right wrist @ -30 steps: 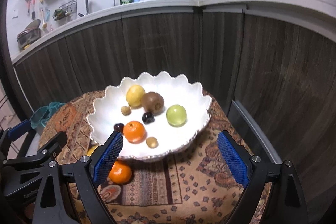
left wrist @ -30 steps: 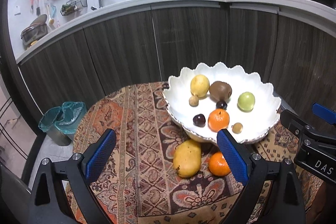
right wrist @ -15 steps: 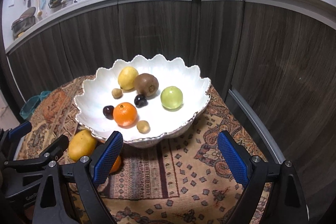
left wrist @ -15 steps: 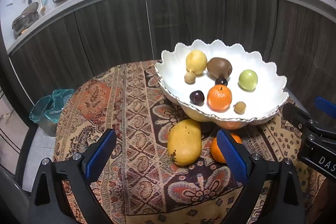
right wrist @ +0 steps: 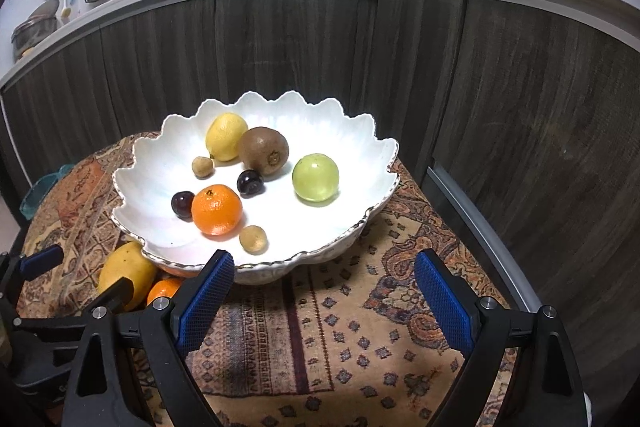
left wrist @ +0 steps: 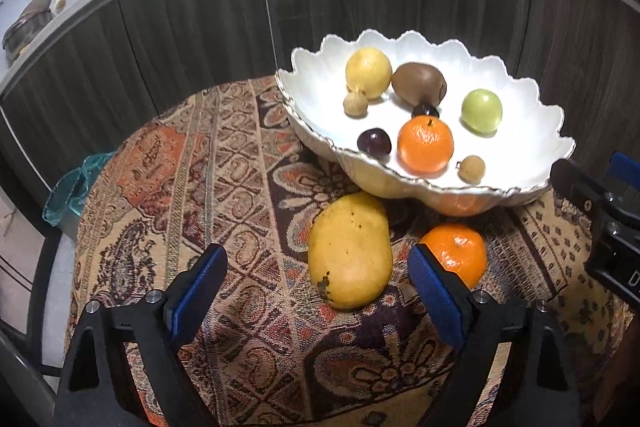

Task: Organize fruits
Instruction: 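Grasp the yellow mango with the left tool and lift it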

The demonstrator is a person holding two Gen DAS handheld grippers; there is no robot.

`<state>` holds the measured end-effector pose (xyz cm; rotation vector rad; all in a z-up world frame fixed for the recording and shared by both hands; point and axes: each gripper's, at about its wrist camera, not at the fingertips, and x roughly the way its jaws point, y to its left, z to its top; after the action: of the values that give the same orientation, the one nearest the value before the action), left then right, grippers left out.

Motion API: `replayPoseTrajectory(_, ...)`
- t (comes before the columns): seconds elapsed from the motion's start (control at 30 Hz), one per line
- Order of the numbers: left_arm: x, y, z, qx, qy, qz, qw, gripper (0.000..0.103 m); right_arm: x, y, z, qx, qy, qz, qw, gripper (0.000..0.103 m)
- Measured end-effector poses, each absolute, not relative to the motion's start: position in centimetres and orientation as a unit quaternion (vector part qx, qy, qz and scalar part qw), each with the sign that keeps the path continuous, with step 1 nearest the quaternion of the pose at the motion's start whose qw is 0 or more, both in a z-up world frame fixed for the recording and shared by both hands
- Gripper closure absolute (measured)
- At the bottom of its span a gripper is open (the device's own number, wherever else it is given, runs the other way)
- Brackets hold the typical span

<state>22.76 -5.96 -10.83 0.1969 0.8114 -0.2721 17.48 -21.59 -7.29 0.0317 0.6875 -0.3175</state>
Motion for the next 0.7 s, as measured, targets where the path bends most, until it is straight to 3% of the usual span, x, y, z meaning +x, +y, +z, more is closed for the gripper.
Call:
replayPoseTrajectory(0.3, 24.2, -6.4, -12.2, 0.089, 0.432, -0.144, 0.886, 0.026, 18.2, -21.3, -7.4, 0.009, 0.334, -0.157, 0.929, 0.011)
replayPoseTrajectory(0.57, 24.9, -7.2, -13.2, 0.081, 0.451, -0.165, 0.874, 0.051, 18.6, -21.2, -7.4, 0.011, 0.332, -0.157, 0.930, 0.011)
replayPoseTrajectory(0.7, 25.0, -7.4, -13.2, 0.081, 0.451, -0.169, 0.873, 0.054, 18.6, -21.4, -7.7, 0.015, 0.335, -0.157, 0.929, 0.011)
